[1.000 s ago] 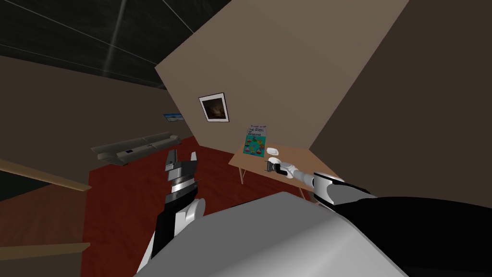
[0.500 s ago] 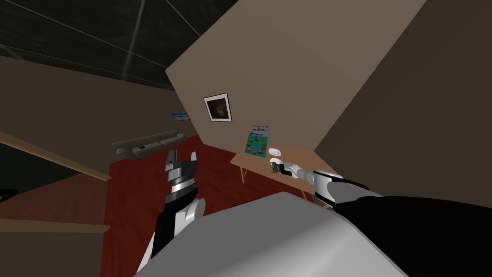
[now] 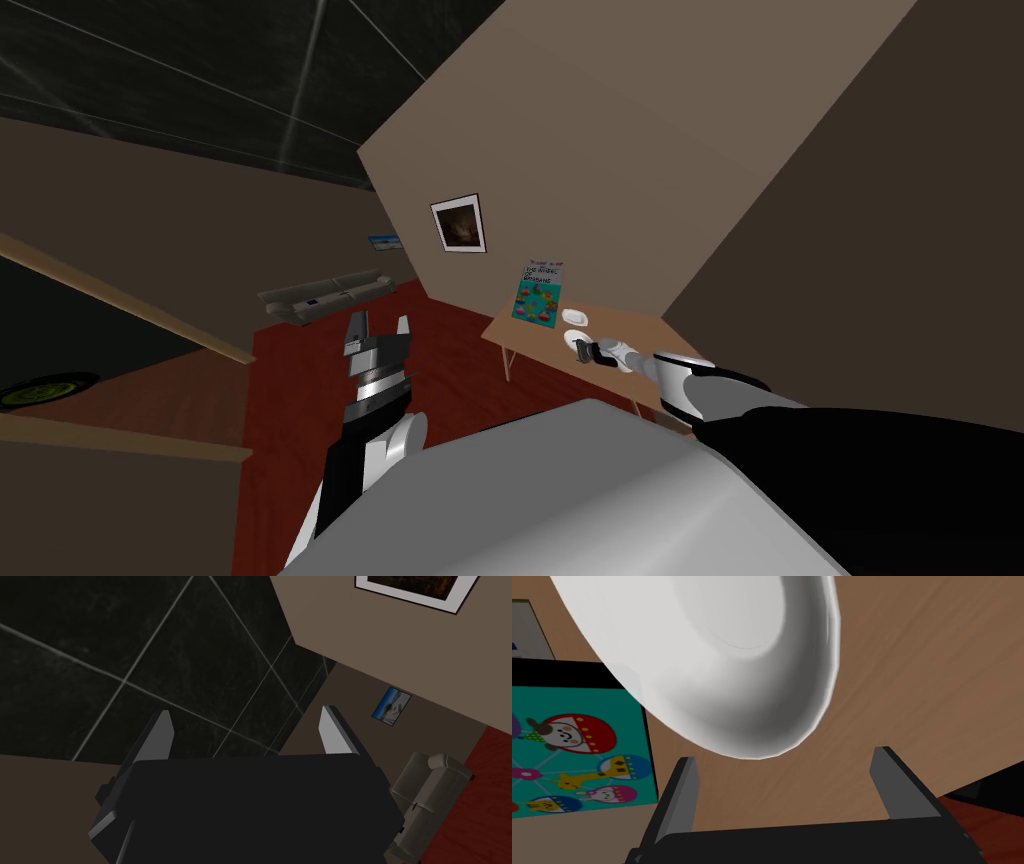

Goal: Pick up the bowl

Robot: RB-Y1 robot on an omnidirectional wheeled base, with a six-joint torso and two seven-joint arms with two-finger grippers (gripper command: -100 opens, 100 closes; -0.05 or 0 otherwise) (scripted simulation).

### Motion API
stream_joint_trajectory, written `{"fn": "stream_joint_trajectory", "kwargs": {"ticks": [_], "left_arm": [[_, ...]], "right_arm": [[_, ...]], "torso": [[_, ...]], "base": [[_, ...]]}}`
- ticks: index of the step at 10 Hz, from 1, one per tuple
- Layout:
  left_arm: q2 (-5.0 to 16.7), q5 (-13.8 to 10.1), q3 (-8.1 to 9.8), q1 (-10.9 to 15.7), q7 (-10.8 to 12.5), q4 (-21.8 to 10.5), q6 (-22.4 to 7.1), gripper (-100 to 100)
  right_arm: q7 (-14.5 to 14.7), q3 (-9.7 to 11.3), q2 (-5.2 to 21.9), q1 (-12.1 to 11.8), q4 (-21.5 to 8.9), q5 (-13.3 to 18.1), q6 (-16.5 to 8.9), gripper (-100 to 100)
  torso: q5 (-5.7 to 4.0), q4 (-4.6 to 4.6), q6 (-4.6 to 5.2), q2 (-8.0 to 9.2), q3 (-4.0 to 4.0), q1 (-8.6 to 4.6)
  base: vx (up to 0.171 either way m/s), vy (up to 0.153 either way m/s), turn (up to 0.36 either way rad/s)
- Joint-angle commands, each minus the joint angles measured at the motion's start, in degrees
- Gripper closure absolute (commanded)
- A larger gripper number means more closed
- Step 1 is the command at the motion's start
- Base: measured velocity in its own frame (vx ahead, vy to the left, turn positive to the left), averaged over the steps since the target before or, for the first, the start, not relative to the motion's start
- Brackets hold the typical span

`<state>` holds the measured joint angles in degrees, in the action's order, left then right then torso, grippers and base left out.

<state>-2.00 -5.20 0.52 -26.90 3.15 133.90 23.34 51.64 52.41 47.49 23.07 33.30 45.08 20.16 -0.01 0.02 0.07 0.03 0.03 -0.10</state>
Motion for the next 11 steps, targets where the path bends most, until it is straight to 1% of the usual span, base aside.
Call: {"fn": "stream_joint_trajectory", "kwargs": {"ticks": [1, 2, 3, 4, 5, 7, 9, 10, 11], "left_arm": [[0.0, 0.0, 0.0, 0.0, 0.0, 0.0, 0.0, 0], [0.0, 0.0, 0.0, 0.0, 0.0, 0.0, 0.0, 0], [0.0, 0.0, 0.0, 0.0, 0.0, 0.0, 0.0, 0], [0.0, 0.0, 0.0, 0.0, 0.0, 0.0, 0.0, 0], [0.0, 0.0, 0.0, 0.0, 0.0, 0.0, 0.0, 0], [0.0, 0.0, 0.0, 0.0, 0.0, 0.0, 0.0, 0], [0.0, 0.0, 0.0, 0.0, 0.0, 0.0, 0.0, 0], [0.0, 0.0, 0.0, 0.0, 0.0, 0.0, 0.0, 0], [0.0, 0.0, 0.0, 0.0, 0.0, 0.0, 0.0, 0]], "right_arm": [[0.9, 1.2, 0.7, -0.2, -2.6, 0.5, 0.1, -100], [1.3, 2.0, 1.0, -0.2, -4.0, 0.8, 0.1, -100], [1.3, 2.0, 1.0, -0.2, -2.7, 0.8, 0.1, -100], [1.3, 2.0, 1.0, -0.2, -4.0, 0.8, 0.1, -100], [1.3, 2.0, 1.0, -0.2, -4.0, 0.8, 0.1, -100], [1.8, 3.2, 1.1, -0.6, -5.7, 1.2, 0.1, -100], [1.3, 3.3, 1.1, -0.6, -5.3, 1.2, -0.2, -100], [1.5, 3.3, 1.1, -0.6, -5.4, 1.2, -0.1, 0], [0.6, 1.6, 1.5, -2.7, -4.6, 1.4, -0.9, -100]], "torso": [[0.0, 0.0, 0.0, 0.0, 0.0, 0.0], [-0.01, 0.0, 0.01, 0.0, 0.0, -0.03], [-0.02, 0.0, 0.01, 0.01, 0.0, -0.07], [-0.02, 0.0, 0.0, -0.02, -0.01, -0.04], [0.0, -0.01, 0.01, -0.02, -0.01, 0.01], [0.0, -0.01, 0.0, -0.03, -0.02, 0.04], [-0.01, -0.02, 0.01, -0.07, -0.04, -0.01], [0.0, -0.01, 0.01, -0.05, -0.03, 0.03], [0.0, -0.01, 0.01, -0.03, -0.02, 0.06]], "base": [[-0.003, -0.026, 0.102], [-0.002, -0.033, 0.109], [-0.001, -0.028, 0.027], [0.001, -0.011, -0.003], [0.0, 0.0, 0.0], [0.01, -0.016, 0.063], [0.008, -0.015, 0.007], [0.0, 0.0, 0.0], [-0.021, -0.015, 0.224]]}}
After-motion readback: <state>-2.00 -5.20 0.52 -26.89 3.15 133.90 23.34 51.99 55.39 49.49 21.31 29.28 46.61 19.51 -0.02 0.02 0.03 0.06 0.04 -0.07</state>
